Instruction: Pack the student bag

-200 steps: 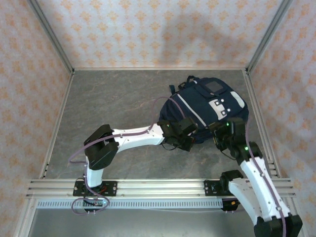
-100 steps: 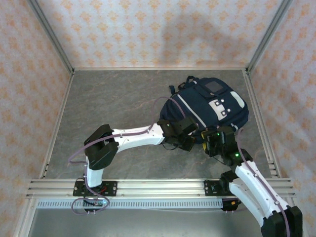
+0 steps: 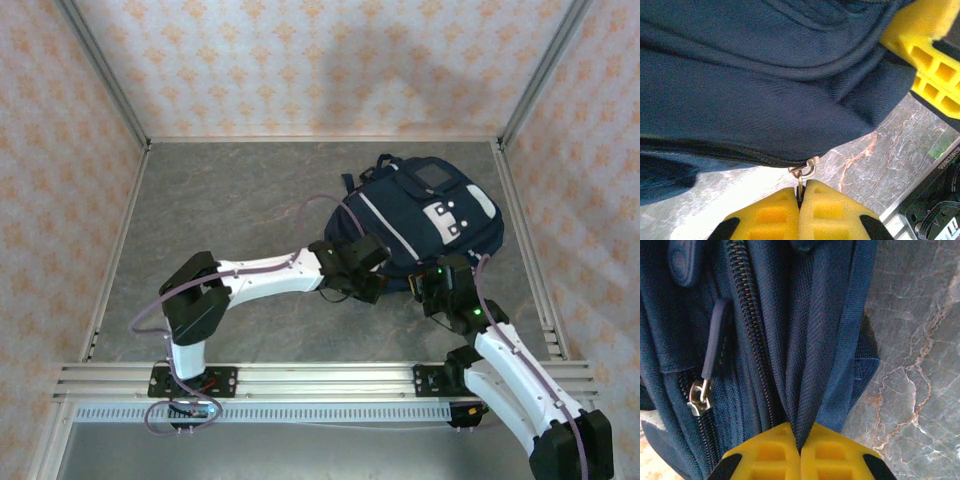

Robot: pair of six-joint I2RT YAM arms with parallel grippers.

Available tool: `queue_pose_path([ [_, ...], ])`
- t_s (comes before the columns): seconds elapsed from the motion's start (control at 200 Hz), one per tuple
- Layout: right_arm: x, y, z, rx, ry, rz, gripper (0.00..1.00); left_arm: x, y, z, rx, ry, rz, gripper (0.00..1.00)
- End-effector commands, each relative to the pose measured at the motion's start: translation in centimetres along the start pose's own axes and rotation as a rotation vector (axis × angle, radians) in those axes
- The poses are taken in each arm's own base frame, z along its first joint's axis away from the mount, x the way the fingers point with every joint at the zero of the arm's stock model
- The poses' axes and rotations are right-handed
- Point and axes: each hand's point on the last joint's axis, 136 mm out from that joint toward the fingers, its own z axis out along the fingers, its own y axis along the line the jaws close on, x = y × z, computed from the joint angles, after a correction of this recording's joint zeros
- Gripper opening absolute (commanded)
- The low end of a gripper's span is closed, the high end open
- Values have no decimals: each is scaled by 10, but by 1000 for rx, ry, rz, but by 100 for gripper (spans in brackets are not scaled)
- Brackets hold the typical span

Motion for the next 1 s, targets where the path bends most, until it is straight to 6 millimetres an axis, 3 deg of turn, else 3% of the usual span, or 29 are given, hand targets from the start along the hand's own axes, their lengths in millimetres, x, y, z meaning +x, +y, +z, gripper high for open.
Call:
queue_pose_path([
  [0.0, -16, -12, -4, 55, -93, -40, 0, -3, 27, -22, -63, -24, -13, 0],
  [0.405, -18, -14, -8, 105, -95, -156, 0, 7, 99, -33, -170, 0, -60, 0],
  [0.666, -28, -14, -19, 197, -83, -250, 0, 9, 92, -31, -123, 11, -37, 0],
  [0.816, -28, -20, -30, 279, -67, -293, 46, 16, 73, -27, -75, 22, -7, 0],
  [0.896, -29, -23, -42, 327, -69, -307, 54, 22, 58, -25, -48, 31, 13, 0],
  [0.996, -34, -30, -64, 411, -104, -305, 55, 31, 36, -21, -1, 43, 41, 0],
])
